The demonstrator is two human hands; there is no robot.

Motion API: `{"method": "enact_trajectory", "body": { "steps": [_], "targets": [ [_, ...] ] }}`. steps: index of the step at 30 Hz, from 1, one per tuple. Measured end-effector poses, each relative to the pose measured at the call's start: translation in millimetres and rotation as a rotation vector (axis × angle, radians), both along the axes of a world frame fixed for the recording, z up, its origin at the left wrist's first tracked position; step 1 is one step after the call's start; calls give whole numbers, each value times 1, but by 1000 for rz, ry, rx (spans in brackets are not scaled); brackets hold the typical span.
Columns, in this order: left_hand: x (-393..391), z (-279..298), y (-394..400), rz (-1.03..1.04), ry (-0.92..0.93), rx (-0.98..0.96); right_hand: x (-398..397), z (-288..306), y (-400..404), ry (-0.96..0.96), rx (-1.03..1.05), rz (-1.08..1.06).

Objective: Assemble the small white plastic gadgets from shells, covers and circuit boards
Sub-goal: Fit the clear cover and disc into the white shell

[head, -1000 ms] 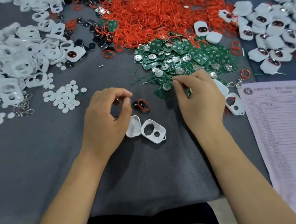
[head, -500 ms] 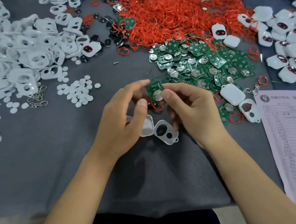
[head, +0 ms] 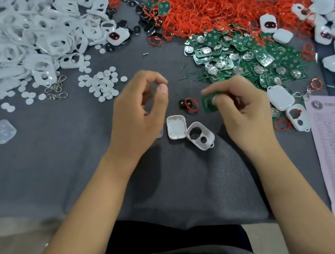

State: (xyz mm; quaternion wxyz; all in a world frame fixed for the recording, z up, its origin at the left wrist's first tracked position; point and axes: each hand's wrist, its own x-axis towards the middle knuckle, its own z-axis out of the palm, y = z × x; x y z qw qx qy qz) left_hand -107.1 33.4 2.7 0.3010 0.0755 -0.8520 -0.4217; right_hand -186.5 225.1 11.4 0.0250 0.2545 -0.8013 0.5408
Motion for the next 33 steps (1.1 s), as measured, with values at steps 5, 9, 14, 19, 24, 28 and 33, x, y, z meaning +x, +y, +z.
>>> {"method": "enact_trajectory", "body": {
  "steps": [5, 9, 14, 19, 24, 28, 33],
  "targets": [
    [16, -5, -10, 17, -81, 26, -3, -4, 4, 138, 358, -105],
    [20, -8, -11, 62, -89, 35, -6, -8, 5, 139, 448, -124],
    [18, -3, -9, 19, -102, 48, -6, -10, 3, 174, 424, -177],
    [21, -2, -9, -15, -109, 76, -7, -8, 1, 339, 324, -135],
    [22, -2, -8, -24, -89, 118, -5, -15, -5, 354, 388, 35],
    [23, -3, -7, -16, -52, 88, -8, -18, -2, 290, 401, 73],
    [24, -4, -4, 18, -44, -44, -10, -18, -1, 267, 350, 44]
  ]
}}
